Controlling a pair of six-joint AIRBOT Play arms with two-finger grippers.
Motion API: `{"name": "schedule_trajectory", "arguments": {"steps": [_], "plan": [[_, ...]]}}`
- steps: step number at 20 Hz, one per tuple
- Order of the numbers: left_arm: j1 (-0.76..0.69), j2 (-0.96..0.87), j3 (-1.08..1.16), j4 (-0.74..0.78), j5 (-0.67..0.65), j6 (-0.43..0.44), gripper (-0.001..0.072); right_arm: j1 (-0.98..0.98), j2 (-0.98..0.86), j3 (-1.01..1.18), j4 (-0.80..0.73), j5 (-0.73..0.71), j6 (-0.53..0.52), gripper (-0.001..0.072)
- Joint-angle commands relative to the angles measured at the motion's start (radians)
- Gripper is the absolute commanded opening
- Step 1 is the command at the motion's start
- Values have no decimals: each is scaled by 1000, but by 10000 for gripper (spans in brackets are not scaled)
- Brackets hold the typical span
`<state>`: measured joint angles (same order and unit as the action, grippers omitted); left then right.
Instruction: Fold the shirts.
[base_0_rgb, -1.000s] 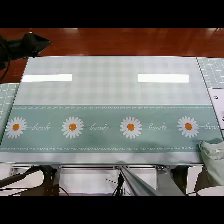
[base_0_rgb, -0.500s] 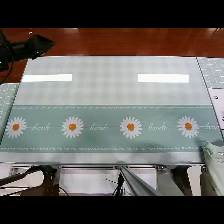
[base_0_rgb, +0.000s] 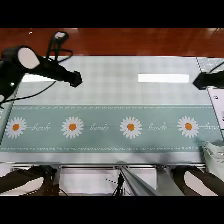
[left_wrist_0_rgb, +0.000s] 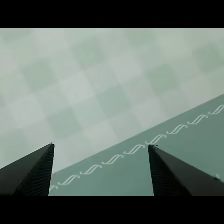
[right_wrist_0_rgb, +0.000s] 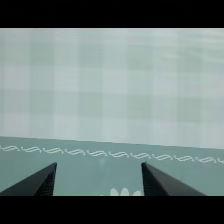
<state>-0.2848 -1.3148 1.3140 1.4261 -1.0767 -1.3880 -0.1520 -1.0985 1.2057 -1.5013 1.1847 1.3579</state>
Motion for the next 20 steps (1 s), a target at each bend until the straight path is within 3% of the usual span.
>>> {"name": "schedule_trajectory", "arguments": {"steps": [1,4,20], "plan": [[-124,-2,0,269,-55,-181,663,193,-107,10,-143,53,126,584],[-129,-7,0,269,-55,-180,663,206,-127,10,-111,106,146,584],[-127,-8,0,269,-54,-180,663,205,-124,10,-117,106,146,584]]}}
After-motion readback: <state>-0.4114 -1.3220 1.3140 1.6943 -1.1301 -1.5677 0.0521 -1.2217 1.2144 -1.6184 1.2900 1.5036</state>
